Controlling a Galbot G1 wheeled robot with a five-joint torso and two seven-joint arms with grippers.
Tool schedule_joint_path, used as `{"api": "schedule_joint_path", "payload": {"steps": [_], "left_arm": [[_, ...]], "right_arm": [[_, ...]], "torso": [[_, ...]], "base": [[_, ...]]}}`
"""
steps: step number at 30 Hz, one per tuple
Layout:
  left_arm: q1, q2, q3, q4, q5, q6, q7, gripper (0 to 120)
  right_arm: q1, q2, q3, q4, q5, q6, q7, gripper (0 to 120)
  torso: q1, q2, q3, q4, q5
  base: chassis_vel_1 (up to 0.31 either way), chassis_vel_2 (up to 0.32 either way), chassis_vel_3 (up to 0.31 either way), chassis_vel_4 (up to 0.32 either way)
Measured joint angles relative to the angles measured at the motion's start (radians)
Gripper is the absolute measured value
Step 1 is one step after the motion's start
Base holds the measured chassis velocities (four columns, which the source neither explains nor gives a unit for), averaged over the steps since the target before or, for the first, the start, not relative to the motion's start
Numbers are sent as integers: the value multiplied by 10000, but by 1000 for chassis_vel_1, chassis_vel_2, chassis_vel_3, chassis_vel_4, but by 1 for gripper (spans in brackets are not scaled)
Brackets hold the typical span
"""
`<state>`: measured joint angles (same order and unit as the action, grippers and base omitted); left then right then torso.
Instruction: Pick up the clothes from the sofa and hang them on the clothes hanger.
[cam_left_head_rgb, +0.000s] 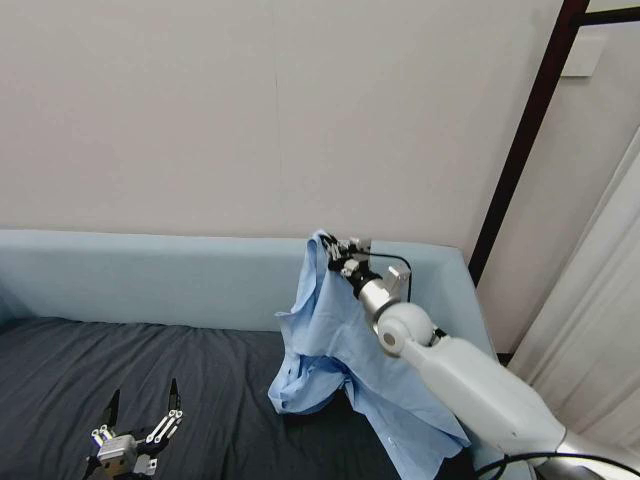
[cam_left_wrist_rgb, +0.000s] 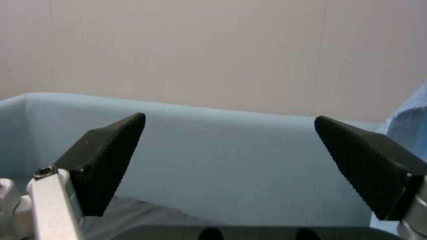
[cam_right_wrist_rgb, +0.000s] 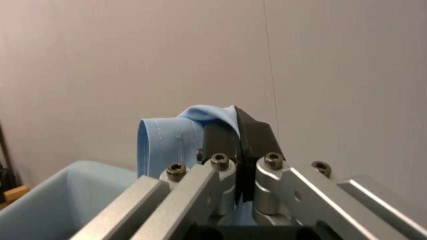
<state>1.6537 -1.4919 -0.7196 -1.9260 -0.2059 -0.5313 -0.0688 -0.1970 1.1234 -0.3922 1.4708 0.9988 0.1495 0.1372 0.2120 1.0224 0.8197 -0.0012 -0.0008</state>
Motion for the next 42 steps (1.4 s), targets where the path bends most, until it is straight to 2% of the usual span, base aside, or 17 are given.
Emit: {"api": "schedule_joint_path", "payload": {"steps": [12, 26, 28, 31, 33, 34, 35, 36, 37, 39, 41, 42], "left_arm": [[-98, 112, -95, 98, -197, -8, -1, 100], [-168, 75, 4, 168, -185, -37, 0, 100], [-161, 56, 27, 163, -175, -52, 5, 100], [-139, 41, 62, 153, -164, -108, 2, 100], [-139, 41, 63, 154, -164, -116, 1, 100], [-140, 53, 67, 157, -159, -129, 3, 100], [-149, 58, 72, 164, -156, -137, 5, 100], [-161, 62, 89, 180, -154, -138, 4, 100], [-161, 62, 89, 180, -154, -138, 4, 100], [-190, 57, 146, 200, -129, -138, 5, 100], [-226, 41, 223, 226, -78, -129, 11, 100], [-226, 41, 223, 226, -78, -129, 11, 100]], "right_arm": [[2174, 693, 260, -741, 622, -27, 510, 0], [3225, 606, 952, 848, 1662, -226, 2053, 0], [2967, 439, 931, 1057, 1681, -274, 2236, 0], [1498, -264, 767, 1889, 1452, -514, 2747, 0], [1253, -373, 757, 2000, 1372, -551, 2796, 0], [279, -802, 735, 2370, 989, -672, 2949, 0], [-463, -1127, 806, 2625, 613, -751, 3022, 0], [-1693, -1562, 987, 2907, 179, -950, 3168, 0], [-1693, -1562, 987, 2907, 179, -950, 3168, 0], [-3153, -1994, 1351, 3212, -209, -1213, 3292, 0], [-4508, -2331, 1892, 3513, -594, -1375, 3355, 0], [-4508, -2331, 1892, 3513, -594, -1375, 3355, 0]], "torso": [[1, 0, 0, 0, -3], [0, 0, -3, 2, -3], [0, 0, -3, 1, -2], [0, 0, -1, 0, 3], [0, -1, -1, 1, 4], [0, -1, 0, -6, 10], [1, -1, -1, 4, 1], [-2, 0, -3, -5, 2], [-2, 0, -3, -5, 2], [-1, -3, 1, -5, 14], [-3, 0, -4, -6, -1], [-3, 0, -4, -6, -1]], "base": [[0, 0, 0, 0], [0, 0, 0, 0], [0, 0, 0, 0], [0, 0, 0, 0], [0, 0, 0, 0], [0, 0, 0, 0], [0, 0, 0, 0], [0, 0, 0, 0], [0, 0, 0, 0], [0, 0, 0, 0], [0, 0, 0, 0], [0, 0, 0, 0]]}}
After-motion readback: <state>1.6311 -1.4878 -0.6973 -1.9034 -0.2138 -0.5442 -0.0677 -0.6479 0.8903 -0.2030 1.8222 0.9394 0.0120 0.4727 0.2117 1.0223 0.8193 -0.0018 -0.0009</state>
